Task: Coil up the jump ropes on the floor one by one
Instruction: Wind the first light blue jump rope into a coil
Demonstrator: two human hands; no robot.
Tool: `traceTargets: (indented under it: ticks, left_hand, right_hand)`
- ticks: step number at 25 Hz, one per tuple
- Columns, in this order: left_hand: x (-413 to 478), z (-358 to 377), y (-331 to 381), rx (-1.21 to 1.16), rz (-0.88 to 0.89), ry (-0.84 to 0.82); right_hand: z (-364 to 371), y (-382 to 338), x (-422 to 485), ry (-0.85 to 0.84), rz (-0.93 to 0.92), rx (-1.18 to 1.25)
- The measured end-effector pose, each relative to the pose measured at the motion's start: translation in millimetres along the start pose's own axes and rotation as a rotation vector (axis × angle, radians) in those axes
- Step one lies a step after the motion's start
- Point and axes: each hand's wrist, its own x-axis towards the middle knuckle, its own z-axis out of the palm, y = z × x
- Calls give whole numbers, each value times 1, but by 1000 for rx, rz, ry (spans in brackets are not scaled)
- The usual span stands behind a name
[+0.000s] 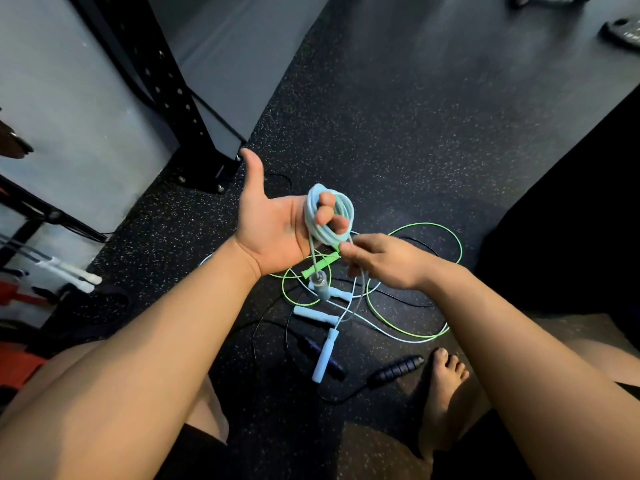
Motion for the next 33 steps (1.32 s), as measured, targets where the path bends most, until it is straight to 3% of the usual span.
traceTargets:
  ticks: [4, 9, 18, 22, 27, 33]
  left_hand:
    - [6, 0, -8, -85, 120, 74]
    - [13, 4, -12, 60, 148, 177]
    - [18, 1, -15, 467, 186, 300]
    - [23, -9, -12, 575, 123, 309]
    - [26, -16, -15, 750, -53, 240]
    - [17, -9, -15, 908, -300, -113]
  right_hand:
    - [1, 2, 2, -160, 62, -61]
    - [-2, -3, 5, -193, 124, -167]
    - [-7, -9, 0, -179, 156, -250]
    - [-12, -18, -4, 7, 29, -197]
    - [-15, -19, -9, 254, -253, -191]
    - [-19, -21, -14, 369, -306, -50]
